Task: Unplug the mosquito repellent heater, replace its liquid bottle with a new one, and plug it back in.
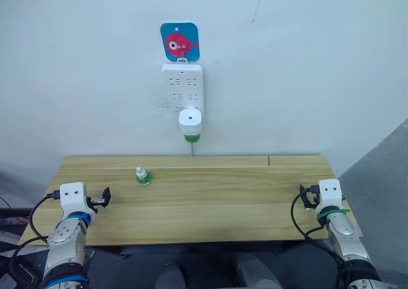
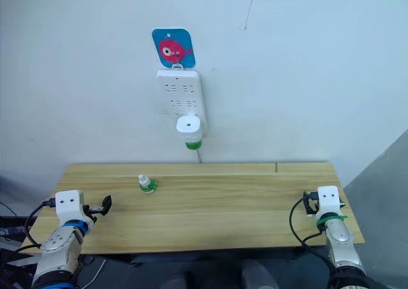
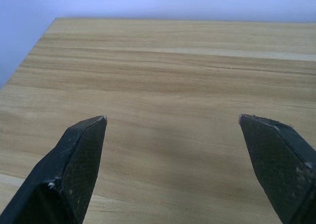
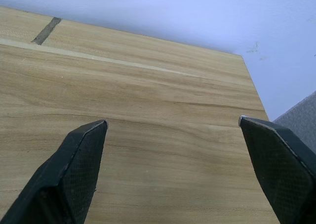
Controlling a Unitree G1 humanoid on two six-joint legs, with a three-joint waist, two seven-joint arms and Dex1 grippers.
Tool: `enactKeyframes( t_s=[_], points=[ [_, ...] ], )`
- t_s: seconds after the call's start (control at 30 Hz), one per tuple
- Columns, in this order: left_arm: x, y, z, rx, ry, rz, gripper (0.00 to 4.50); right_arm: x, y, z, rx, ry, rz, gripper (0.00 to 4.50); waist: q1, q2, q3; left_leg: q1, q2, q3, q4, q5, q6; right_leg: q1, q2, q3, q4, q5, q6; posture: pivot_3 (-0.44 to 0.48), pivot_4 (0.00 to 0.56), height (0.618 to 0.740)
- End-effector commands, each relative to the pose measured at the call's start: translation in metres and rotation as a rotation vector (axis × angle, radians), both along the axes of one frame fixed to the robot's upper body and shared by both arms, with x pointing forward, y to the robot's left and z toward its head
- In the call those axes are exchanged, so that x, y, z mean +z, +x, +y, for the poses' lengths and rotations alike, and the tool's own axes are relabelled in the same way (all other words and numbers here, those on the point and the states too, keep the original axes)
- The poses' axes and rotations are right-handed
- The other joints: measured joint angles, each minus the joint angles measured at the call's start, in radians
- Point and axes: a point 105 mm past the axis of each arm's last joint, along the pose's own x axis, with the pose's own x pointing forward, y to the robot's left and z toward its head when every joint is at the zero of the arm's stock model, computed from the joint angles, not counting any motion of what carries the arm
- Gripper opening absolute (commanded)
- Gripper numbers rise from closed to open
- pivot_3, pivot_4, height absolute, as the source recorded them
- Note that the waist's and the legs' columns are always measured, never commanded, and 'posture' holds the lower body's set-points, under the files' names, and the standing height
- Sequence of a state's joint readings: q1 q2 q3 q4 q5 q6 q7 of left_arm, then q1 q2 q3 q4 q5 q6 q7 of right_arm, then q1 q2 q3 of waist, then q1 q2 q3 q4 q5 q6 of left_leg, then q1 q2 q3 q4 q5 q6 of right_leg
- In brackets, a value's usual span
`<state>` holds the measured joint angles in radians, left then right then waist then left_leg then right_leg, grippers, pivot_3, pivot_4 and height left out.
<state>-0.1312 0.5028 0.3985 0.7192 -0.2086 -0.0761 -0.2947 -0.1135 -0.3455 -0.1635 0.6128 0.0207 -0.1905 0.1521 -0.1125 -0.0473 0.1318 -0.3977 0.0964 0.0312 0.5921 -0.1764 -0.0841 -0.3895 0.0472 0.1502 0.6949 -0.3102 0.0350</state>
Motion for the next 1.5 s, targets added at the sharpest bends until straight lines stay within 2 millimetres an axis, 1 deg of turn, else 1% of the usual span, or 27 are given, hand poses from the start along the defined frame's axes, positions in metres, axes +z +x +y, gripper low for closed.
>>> enactKeyframes(
  t_s=[0.03, 0.13, 0.7, 0.73, 0.83, 0.9, 0.97, 1.0, 1.07, 1.17, 1.23, 1.33, 1.4, 1.43, 1.47, 1.5],
  points=[
    [0.008, 0.001, 0.006, -0.006, 0.063, 0.010, 4.50, 0.015, 0.005, -0.006, -0.001, -0.021, -0.050, 4.46, 0.000, 0.000, 0.000, 0.000, 0.000, 0.000, 0.000, 0.000, 0.000, 0.000, 0.000, 0.000, 0.000, 0.000, 0.000, 0.031, 0.138, 0.740],
    [0.011, 0.002, 0.002, -0.008, 0.030, -0.035, 4.50, 0.017, 0.007, -0.008, -0.007, -0.023, -0.056, 4.46, 0.000, 0.000, 0.002, 0.000, 0.000, 0.000, 0.000, 0.000, 0.000, 0.000, 0.000, 0.000, 0.000, 0.000, 0.000, 0.033, 0.141, 0.740],
    [0.016, -0.001, 0.001, -0.025, 0.006, -0.054, 4.50, 0.017, 0.005, -0.004, -0.006, -0.018, -0.056, 4.46, 0.004, 0.000, 0.016, -0.001, 0.000, 0.000, 0.000, 0.000, 0.000, 0.000, 0.000, 0.000, -0.002, 0.000, -0.001, 0.032, 0.159, 0.740],
    [0.017, -0.002, 0.002, -0.026, 0.007, -0.054, 4.50, 0.017, 0.005, -0.004, -0.005, -0.017, -0.056, 4.46, 0.004, 0.000, 0.017, -0.001, 0.000, 0.000, 0.000, 0.000, -0.001, 0.000, 0.000, 0.000, -0.002, 0.000, -0.001, 0.036, 0.168, 0.740],
    [0.021, -0.004, 0.003, -0.030, 0.010, -0.060, 4.50, 0.017, 0.005, -0.002, 0.002, -0.016, -0.056, 4.46, 0.006, 0.000, 0.023, -0.001, 0.001, 0.000, -0.001, -0.001, -0.001, 0.000, 0.000, 0.000, -0.003, 0.000, -0.001, 0.036, 0.168, 0.740],
    [0.027, -0.006, 0.004, -0.047, 0.020, -0.069, 4.50, 0.020, 0.005, 0.000, 0.013, -0.009, -0.066, 4.46, 0.007, 0.000, 0.029, -0.002, 0.001, 0.000, -0.001, -0.001, -0.001, 0.000, 0.000, 0.000, -0.004, 0.000, -0.001, 0.040, 0.175, 0.740],
    [0.039, -0.008, 0.003, -0.064, -0.002, -0.106, 4.50, 0.025, 0.006, 0.005, 0.051, -0.011, -0.075, 4.46, 0.007, 0.000, 0.032, -0.002, 0.001, 0.000, -0.001, -0.001, -0.001, 0.000, -0.001, 0.000, -0.005, 0.000, -0.001, 0.040, 0.175, 0.740],
    [0.047, -0.009, 0.000, -0.084, -0.012, -0.131, 4.50, 0.029, 0.007, 0.008, 0.069, -0.005, -0.082, 4.46, 0.008, 0.000, 0.034, -0.003, 0.001, 0.000, -0.001, -0.001, -0.001, 0.000, -0.001, 0.000, -0.006, 0.000, -0.001, 0.057, 0.184, 0.740],
    [0.073, -0.009, -0.012, -0.164, -0.037, -0.198, 4.50, 0.042, 0.009, 0.021, 0.165, -0.007, -0.103, 4.46, 0.011, 0.000, 0.042, -0.003, 0.002, 0.000, -0.001, -0.001, -0.002, 0.000, -0.001, 0.000, -0.007, 0.000, -0.001, 0.065, 0.190, 0.740],
    [0.120, -0.008, -0.045, -0.376, -0.059, -0.269, 4.50, 0.076, 0.014, 0.049, 0.348, 0.026, -0.158, 4.46, 0.025, 0.000, 0.058, -0.004, 0.002, 0.000, -0.002, -0.002, -0.003, -0.001, -0.001, 0.000, -0.007, -0.001, -0.001, 0.074, 0.210, 0.740],
    [0.144, -0.005, -0.065, -0.494, -0.080, -0.289, 4.50, 0.099, 0.017, 0.065, 0.438, 0.063, -0.202, 4.46, 0.033, 0.004, 0.070, -0.004, 0.003, -0.002, -0.002, -0.002, -0.003, -0.001, -0.002, 0.002, -0.007, -0.002, -0.004, 0.075, 0.223, 0.740],
    [0.176, 0.006, -0.097, -0.662, -0.109, -0.314, 4.50, 0.136, 0.016, 0.098, 0.606, 0.124, -0.258, 4.46, 0.050, 0.008, 0.086, -0.003, 0.001, -0.002, -0.001, -0.002, -0.003, 0.000, -0.002, 0.002, -0.008, -0.002, -0.004, 0.072, 0.236, 0.740],
    [0.196, 0.020, -0.119, -0.753, -0.115, -0.348, 4.50, 0.163, 0.015, 0.123, 0.707, 0.157, -0.297, 4.46, 0.060, 0.010, 0.098, -0.004, 0.001, -0.002, -0.001, -0.002, -0.003, -0.001, -0.001, 0.000, -0.008, -0.002, -0.004, 0.049, 0.253, 0.740],
    [0.205, 0.027, -0.129, -0.789, -0.119, -0.371, 4.20, 0.175, 0.013, 0.134, 0.751, 0.166, -0.312, 4.50, 0.065, 0.011, 0.104, -0.004, 0.001, -0.002, -0.001, -0.002, -0.003, 0.000, -0.001, 0.000, -0.009, -0.002, -0.004, 0.049, 0.253, 0.740],
    [0.212, 0.032, -0.136, -0.810, -0.123, -0.385, 4.09, 0.181, 0.012, 0.140, 0.777, 0.171, -0.317, 4.50, 0.069, 0.011, 0.107, -0.005, 0.000, -0.002, -0.001, -0.002, -0.003, -0.001, -0.001, -0.002, -0.010, -0.001, -0.002, 0.041, 0.258, 0.740],
    [0.216, 0.036, -0.141, -0.829, -0.130, -0.394, 3.85, 0.186, 0.011, 0.145, 0.795, 0.174, -0.320, 4.50, 0.072, 0.011, 0.108, -0.010, 0.000, -0.002, 0.000, -0.002, -0.003, -0.006, -0.001, -0.002, -0.010, 0.000, 0.000, 0.041, 0.258, 0.740]
  ],
)
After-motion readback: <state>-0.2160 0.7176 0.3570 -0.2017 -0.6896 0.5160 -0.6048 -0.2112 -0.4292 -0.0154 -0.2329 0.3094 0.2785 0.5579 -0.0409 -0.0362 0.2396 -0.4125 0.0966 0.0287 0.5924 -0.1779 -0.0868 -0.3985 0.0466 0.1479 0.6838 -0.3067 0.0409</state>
